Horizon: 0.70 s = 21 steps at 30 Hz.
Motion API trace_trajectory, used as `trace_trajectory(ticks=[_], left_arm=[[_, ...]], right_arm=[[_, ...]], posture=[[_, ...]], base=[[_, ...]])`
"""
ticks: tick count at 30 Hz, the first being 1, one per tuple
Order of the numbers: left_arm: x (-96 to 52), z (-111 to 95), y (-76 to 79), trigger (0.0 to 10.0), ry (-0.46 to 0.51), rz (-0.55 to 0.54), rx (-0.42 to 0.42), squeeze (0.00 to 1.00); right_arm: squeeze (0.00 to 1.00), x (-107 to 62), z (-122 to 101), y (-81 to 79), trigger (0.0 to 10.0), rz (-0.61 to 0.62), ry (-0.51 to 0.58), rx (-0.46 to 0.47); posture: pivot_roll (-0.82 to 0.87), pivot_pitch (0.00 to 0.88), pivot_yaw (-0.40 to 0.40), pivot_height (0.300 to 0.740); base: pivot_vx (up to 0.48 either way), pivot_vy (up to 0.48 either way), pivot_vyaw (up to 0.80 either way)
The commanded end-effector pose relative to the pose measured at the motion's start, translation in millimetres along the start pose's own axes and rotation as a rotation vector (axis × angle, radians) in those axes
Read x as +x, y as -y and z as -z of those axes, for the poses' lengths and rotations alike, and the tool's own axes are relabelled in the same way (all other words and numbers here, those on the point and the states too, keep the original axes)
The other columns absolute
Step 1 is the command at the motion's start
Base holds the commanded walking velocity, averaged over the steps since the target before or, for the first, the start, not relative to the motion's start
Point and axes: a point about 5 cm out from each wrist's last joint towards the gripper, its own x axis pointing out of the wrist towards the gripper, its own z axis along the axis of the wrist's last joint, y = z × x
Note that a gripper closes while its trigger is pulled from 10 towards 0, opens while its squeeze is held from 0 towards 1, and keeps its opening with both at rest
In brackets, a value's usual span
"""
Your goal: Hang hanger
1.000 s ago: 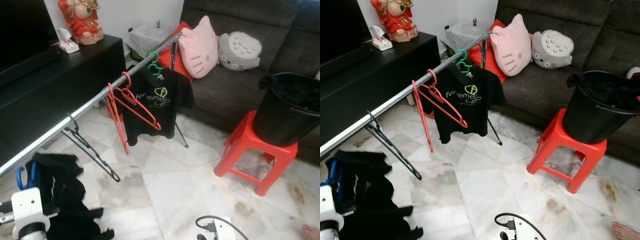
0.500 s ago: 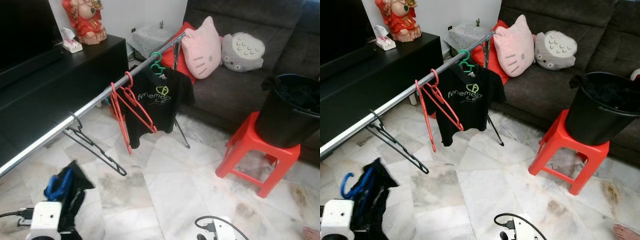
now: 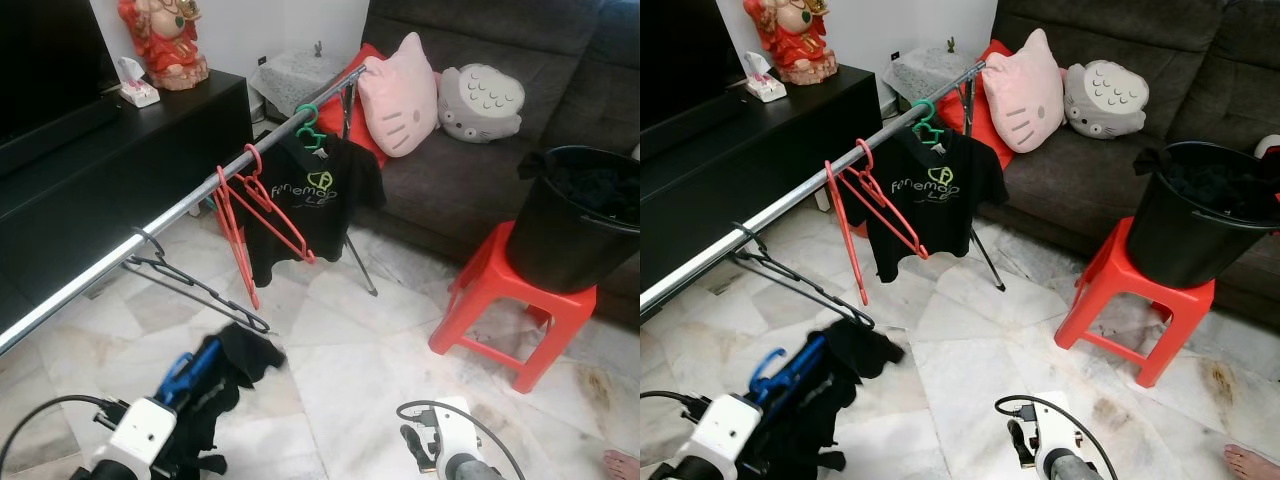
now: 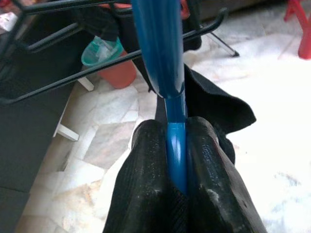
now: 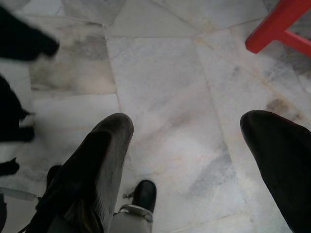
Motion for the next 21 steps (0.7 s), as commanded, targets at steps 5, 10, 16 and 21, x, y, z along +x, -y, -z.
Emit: trace_trajectory(ticks=[5,10,16,21], left_arm=[[5.4,-16,-6.4,10.0,0.096,0.013,0.050,0.00],[9.3,-36,-9.9,10.0,0.176,0.019,0.066,0.00],[12.1,-26,-5.7,10.0,0.136,0.003,-0.020,0.00],[18.2,3,-10.2,10.0,0.001,-0.212,-0.280,0.00]], right_arm=[[0.00,0.8,-12,8.6,10.0,0.027,0.059,-0.012],[0.00,3.6,-36,7.8,10.0,-0.006,0.169,-0.010],[0.00,4.1,-39,3.7,10.0,-0.019,0.191,-0.012],[0.00,3.9,-29,2.5,10.0,0.000,0.141,0.029]], posture=[[-0.02,0.048,-0.019,0.740],[-0.02,0.050,-0.019,0.740],[-0.03,0.036,-0.018,0.740],[-0.03,0.024,-0.015,0.740]], base=[[0.000,0.000,0.00],[0.000,0.000,0.00],[0.000,0.000,0.00],[0.000,0.000,0.00]])
